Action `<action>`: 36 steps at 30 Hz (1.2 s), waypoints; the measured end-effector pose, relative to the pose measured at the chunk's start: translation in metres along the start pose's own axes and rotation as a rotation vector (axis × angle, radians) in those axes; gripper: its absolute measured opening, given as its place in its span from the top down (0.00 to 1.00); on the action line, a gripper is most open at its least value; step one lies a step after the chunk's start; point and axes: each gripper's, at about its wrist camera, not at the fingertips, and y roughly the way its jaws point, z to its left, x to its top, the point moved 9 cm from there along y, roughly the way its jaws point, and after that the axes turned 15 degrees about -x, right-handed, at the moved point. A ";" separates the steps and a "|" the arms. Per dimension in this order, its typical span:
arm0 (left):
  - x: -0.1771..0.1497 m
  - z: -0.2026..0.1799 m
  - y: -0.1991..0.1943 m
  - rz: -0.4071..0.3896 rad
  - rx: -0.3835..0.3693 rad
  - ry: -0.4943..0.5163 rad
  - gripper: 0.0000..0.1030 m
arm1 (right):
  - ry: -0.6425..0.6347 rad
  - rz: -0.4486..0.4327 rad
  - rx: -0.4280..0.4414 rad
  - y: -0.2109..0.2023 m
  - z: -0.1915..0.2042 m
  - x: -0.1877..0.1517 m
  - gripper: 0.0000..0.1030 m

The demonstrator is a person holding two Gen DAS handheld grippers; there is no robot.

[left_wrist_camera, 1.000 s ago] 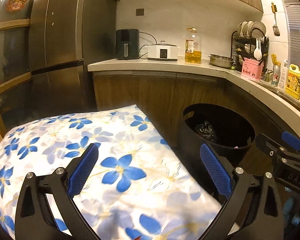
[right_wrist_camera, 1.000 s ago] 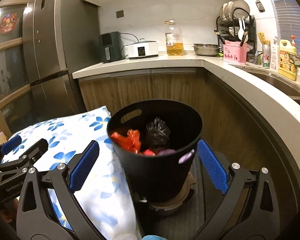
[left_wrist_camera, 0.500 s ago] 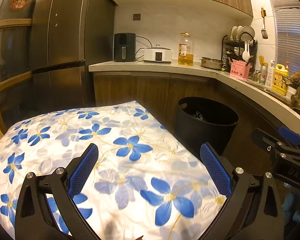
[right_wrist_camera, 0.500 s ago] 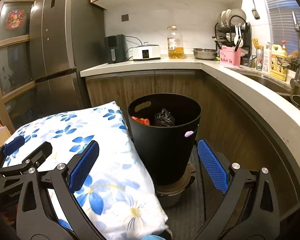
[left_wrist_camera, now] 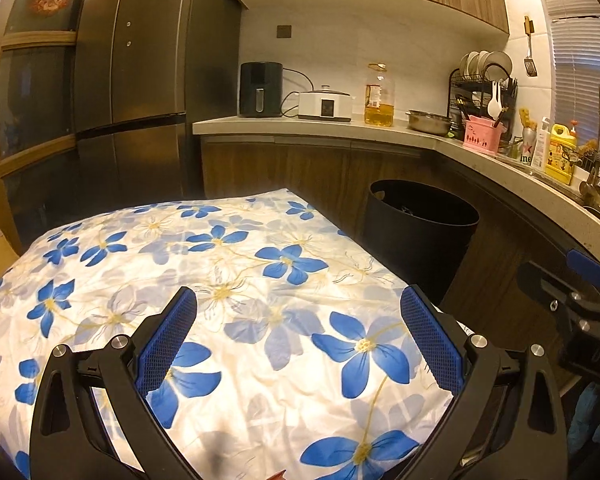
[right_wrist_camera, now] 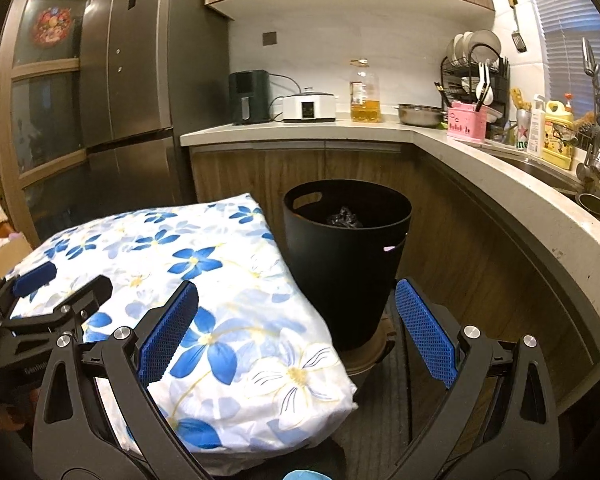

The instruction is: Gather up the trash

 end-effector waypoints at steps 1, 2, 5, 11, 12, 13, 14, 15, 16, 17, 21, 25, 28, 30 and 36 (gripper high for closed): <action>0.000 0.001 -0.002 -0.001 0.003 -0.002 0.06 | -0.004 -0.002 0.003 -0.002 0.002 -0.001 0.05; -0.001 0.002 -0.004 -0.003 0.005 -0.004 0.06 | -0.006 -0.003 0.004 -0.003 0.002 -0.001 0.05; -0.001 0.003 -0.007 -0.008 0.004 -0.007 0.06 | -0.009 -0.013 0.003 -0.008 0.004 0.000 0.05; 0.000 0.003 -0.014 -0.018 -0.001 -0.008 0.06 | -0.009 -0.030 0.001 -0.017 0.006 0.004 0.05; 0.001 0.003 -0.015 -0.020 -0.004 -0.008 0.06 | -0.008 -0.033 0.001 -0.018 0.006 0.005 0.05; 0.001 0.003 -0.016 -0.022 -0.005 -0.007 0.06 | -0.009 -0.035 0.001 -0.019 0.006 0.005 0.05; 0.001 0.003 -0.017 -0.025 -0.004 -0.008 0.06 | -0.009 -0.038 0.001 -0.020 0.006 0.006 0.05; 0.001 0.003 -0.018 -0.027 -0.004 -0.006 0.06 | -0.009 -0.040 0.000 -0.021 0.006 0.006 0.05; 0.001 0.002 -0.019 -0.028 -0.005 -0.005 0.06 | -0.009 -0.041 0.000 -0.022 0.006 0.007 0.05; 0.002 0.002 -0.019 -0.029 -0.005 -0.005 0.06 | -0.008 -0.042 0.000 -0.023 0.007 0.007 0.05; 0.002 0.002 -0.021 -0.030 -0.008 -0.003 0.06 | -0.006 -0.045 -0.003 -0.024 0.006 0.008 0.05; 0.003 0.000 -0.022 -0.031 -0.014 -0.005 0.06 | -0.004 -0.049 -0.005 -0.025 0.005 0.009 0.05; 0.003 0.000 -0.022 -0.030 -0.016 -0.005 0.06 | -0.002 -0.049 -0.006 -0.026 0.005 0.009 0.05; 0.003 0.000 -0.022 -0.031 -0.018 -0.004 0.06 | -0.003 -0.049 -0.006 -0.026 0.005 0.009 0.05; 0.003 -0.002 -0.022 -0.032 -0.022 -0.002 0.06 | -0.002 -0.049 -0.008 -0.026 0.005 0.010 0.05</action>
